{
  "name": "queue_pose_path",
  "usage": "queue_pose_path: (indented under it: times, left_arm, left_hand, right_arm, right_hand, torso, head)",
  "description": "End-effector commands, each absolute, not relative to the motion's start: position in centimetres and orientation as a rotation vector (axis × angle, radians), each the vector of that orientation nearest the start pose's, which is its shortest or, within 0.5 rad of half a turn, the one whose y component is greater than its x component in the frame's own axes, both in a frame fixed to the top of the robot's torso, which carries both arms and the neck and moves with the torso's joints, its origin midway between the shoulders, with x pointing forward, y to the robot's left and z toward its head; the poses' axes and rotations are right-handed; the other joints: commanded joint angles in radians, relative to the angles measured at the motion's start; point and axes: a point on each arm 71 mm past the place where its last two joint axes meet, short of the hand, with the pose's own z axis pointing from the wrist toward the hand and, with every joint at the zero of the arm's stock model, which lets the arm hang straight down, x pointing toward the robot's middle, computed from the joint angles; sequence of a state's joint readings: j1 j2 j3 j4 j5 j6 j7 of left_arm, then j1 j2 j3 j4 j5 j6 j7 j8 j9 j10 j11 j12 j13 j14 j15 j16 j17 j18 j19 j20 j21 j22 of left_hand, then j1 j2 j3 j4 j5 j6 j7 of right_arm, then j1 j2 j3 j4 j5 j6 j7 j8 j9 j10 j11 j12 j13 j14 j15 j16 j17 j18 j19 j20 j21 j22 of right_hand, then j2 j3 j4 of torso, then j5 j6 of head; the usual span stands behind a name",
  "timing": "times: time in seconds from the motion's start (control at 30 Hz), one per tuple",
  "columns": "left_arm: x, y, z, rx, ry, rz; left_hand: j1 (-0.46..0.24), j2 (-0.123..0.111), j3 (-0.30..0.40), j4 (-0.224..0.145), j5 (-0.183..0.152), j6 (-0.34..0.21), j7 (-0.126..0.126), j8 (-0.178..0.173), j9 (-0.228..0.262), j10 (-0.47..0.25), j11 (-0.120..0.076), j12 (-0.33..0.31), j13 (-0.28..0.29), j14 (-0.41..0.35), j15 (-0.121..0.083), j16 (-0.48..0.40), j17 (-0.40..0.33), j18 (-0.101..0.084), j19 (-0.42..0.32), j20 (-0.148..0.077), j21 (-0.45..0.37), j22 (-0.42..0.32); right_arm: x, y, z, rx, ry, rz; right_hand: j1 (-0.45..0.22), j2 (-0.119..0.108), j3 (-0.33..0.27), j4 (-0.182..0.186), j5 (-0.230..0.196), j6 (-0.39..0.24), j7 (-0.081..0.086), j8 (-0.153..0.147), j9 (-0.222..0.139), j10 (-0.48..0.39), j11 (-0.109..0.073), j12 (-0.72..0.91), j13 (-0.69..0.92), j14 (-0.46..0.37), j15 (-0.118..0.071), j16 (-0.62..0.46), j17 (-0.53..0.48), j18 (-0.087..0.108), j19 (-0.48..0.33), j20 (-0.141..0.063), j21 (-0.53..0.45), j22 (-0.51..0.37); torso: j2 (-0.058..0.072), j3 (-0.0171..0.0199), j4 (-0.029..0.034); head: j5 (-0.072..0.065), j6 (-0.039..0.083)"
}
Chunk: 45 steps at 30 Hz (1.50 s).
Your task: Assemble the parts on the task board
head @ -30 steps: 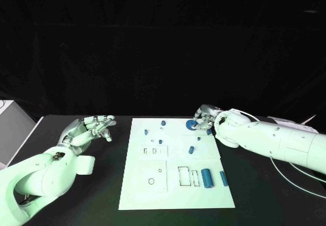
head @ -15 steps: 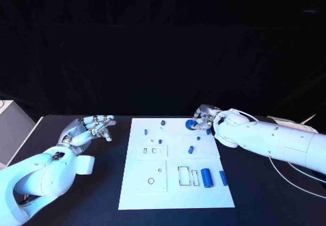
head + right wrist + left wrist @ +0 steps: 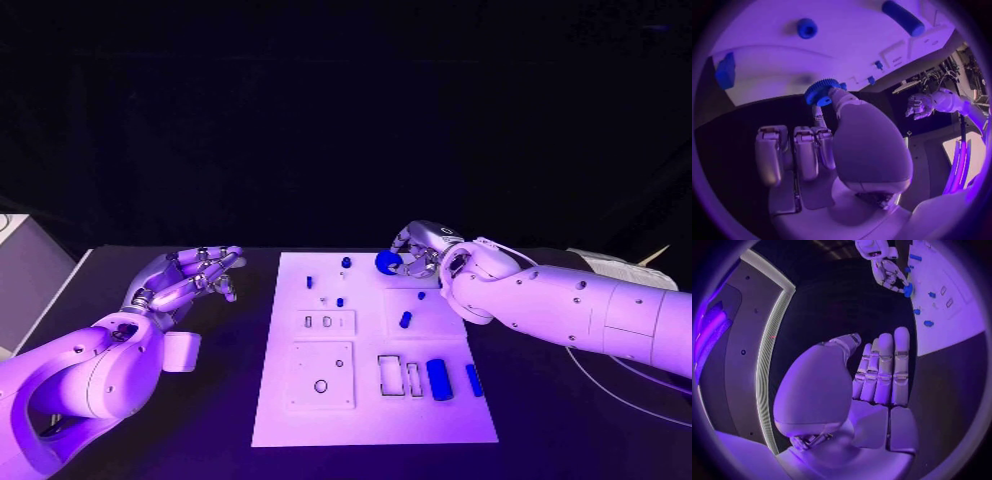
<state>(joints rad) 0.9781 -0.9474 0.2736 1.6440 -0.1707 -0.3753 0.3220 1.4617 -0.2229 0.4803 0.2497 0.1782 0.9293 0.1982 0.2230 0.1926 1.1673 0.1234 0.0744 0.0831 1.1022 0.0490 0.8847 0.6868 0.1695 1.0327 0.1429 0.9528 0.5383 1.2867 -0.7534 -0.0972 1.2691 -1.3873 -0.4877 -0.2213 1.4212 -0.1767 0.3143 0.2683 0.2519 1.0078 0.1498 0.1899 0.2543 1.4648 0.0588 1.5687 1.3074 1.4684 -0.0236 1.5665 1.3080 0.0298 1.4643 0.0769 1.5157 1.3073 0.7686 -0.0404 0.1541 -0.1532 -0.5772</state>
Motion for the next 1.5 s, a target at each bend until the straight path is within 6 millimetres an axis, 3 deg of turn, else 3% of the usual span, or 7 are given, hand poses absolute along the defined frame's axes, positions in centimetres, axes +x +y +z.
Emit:
queue_pose_path:
  times: [0.03,0.17,0.33,0.53,1.5]
  left_arm:
    - [47.0,23.6,-15.6,-1.087,1.312,-1.541]
    - [47.0,23.6,-15.6,-1.088,1.313,-1.541]
    - [47.0,23.5,-15.6,-1.087,1.315,-1.545]
    - [47.0,23.4,-15.7,-1.087,1.317,-1.548]
    - [47.0,23.4,-15.7,-1.088,1.318,-1.546]
  left_hand:
    - [-0.010,0.000,0.009,-0.001,-0.006,-0.007,-0.001,0.006,0.002,-0.005,0.003,-0.003,0.001,-0.005,0.001,0.008,0.001,0.014,-0.009,-0.001,0.011,0.004]
    - [-0.010,0.000,0.009,0.000,-0.006,-0.007,-0.001,0.006,0.002,-0.005,0.003,-0.003,0.002,-0.005,0.001,0.008,0.001,0.014,-0.010,-0.001,0.011,0.004]
    - [-0.011,0.000,0.009,0.000,-0.006,-0.007,-0.001,0.006,0.003,-0.005,0.003,-0.003,0.002,-0.005,0.001,0.008,0.001,0.014,-0.010,-0.001,0.011,0.005]
    - [-0.011,0.000,0.009,0.000,-0.006,-0.007,-0.001,0.006,0.003,-0.005,0.003,-0.003,0.002,-0.005,0.001,0.008,0.001,0.014,-0.010,-0.001,0.011,0.005]
    - [-0.011,0.000,0.009,0.000,-0.006,-0.007,-0.001,0.006,0.003,-0.005,0.003,-0.003,0.002,-0.005,0.001,0.008,0.001,0.014,-0.010,-0.001,0.011,0.005]
  right_arm:
    - [53.7,-23.1,-15.7,0.008,1.426,0.430]
    - [53.6,-21.1,-15.6,-0.018,1.428,0.460]
    - [53.7,-18.7,-16.0,-0.052,1.453,0.485]
    - [54.2,-16.9,-16.8,-0.074,1.490,0.480]
    - [55.4,-15.1,-18.9,-0.101,1.570,0.413]
  right_hand:
    - [-0.026,-0.005,-0.002,0.008,-0.019,0.025,-0.021,0.017,0.007,0.106,-0.009,0.002,0.263,0.102,-0.008,0.004,0.263,-0.013,0.082,-0.006,0.004,0.200]
    - [-0.028,-0.006,-0.002,0.009,-0.022,0.025,-0.021,0.017,0.007,0.106,-0.009,0.002,0.263,0.102,-0.008,0.004,0.263,-0.013,0.081,-0.006,0.003,0.198]
    - [-0.026,-0.008,-0.001,0.007,-0.021,0.024,-0.021,0.016,0.007,0.106,-0.009,0.002,0.263,0.102,-0.008,0.004,0.263,-0.012,0.081,-0.006,0.002,0.198]
    - [-0.027,-0.011,-0.002,0.006,-0.019,0.023,-0.021,0.016,0.007,0.106,-0.009,0.002,0.263,0.102,-0.008,0.004,0.263,-0.012,0.081,-0.006,0.002,0.197]
    - [-0.047,-0.034,-0.014,0.012,-0.019,0.006,-0.013,0.006,0.002,0.106,-0.003,0.002,0.263,0.102,-0.003,0.004,0.263,-0.010,0.077,-0.003,-0.005,0.190]
  torso:
    - [0.000,-0.0010,0.0018]
    - [0.000,-0.0024,0.0011]
    - [0.002,-0.0016,0.0029]
    - [0.002,-0.0018,0.0020]
    - [0.002,0.0010,0.0003]
  head:
    - [0.002,-0.001]
    - [0.001,0.002]
    - [0.000,0.002]
    - [0.001,0.000]
    - [0.006,-0.012]
